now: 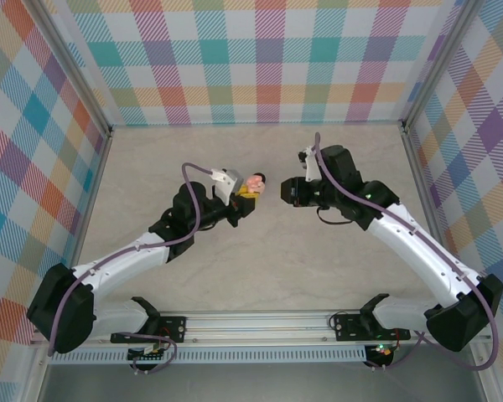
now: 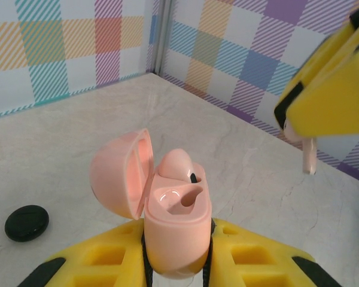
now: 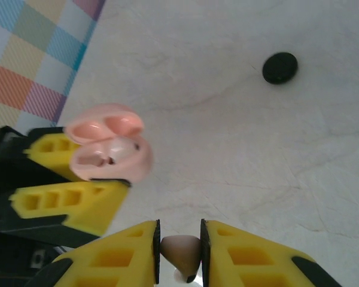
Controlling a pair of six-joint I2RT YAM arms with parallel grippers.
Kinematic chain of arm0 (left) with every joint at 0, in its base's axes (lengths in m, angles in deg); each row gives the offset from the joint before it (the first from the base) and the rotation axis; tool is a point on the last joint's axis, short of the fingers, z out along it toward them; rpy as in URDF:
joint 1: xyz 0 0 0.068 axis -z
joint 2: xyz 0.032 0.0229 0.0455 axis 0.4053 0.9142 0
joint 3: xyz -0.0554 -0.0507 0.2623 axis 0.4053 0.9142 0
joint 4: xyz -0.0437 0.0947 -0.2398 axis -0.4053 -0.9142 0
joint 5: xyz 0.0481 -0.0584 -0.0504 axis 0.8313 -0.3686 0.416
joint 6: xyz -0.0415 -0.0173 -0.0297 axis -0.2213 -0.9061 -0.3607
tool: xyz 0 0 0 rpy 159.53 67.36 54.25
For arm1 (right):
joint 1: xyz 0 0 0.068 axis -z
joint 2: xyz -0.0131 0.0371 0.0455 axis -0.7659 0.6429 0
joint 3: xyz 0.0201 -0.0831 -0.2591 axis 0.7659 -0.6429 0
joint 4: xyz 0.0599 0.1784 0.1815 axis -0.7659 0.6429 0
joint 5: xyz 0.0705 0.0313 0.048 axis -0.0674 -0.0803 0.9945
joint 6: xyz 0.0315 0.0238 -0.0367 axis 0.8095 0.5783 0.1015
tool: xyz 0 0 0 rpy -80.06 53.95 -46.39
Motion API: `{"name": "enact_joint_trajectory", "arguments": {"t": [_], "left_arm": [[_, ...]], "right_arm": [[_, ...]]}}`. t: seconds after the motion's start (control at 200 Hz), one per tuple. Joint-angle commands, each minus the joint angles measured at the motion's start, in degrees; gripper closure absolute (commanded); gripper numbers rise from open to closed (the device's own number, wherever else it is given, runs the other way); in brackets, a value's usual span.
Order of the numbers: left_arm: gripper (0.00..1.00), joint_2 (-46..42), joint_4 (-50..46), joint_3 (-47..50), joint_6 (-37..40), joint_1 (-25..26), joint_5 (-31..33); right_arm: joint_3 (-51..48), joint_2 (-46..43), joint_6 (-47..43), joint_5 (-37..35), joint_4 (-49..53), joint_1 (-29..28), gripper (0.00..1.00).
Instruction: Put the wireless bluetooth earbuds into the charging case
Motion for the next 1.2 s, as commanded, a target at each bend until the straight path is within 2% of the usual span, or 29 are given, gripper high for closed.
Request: {"name": "enact_joint_trajectory", "arguments": {"t": [0.0, 0.14, 0.37, 0.9, 1.195], "left_arm": [[0.75, 0.5, 4.4, 0.2, 3.3, 0.9, -2.8], [0.75, 1.2, 4.0, -0.5, 4.8, 1.0, -4.0], [0.75, 2.0, 2.8, -1.8, 6.3, 2.0, -4.5], [0.75, 1.5, 1.4, -3.3, 7.8, 3.6, -5.7], [0.75, 1.3, 1.2, -3.4, 7.7, 3.7, -5.7]], "right_arm": [[2.3, -0.4, -1.6, 5.4, -4.0, -0.4, 0.74], [3.3, 0.2, -1.3, 8.1, -6.3, -0.5, 0.74], [4.7, 1.8, -1.8, 8.6, -6.7, -1.3, 0.74], [5.8, 4.0, -4.7, -0.9, -6.4, -5.0, 0.73], [5.8, 4.0, -5.4, -3.0, -5.9, -5.6, 0.73]]}}
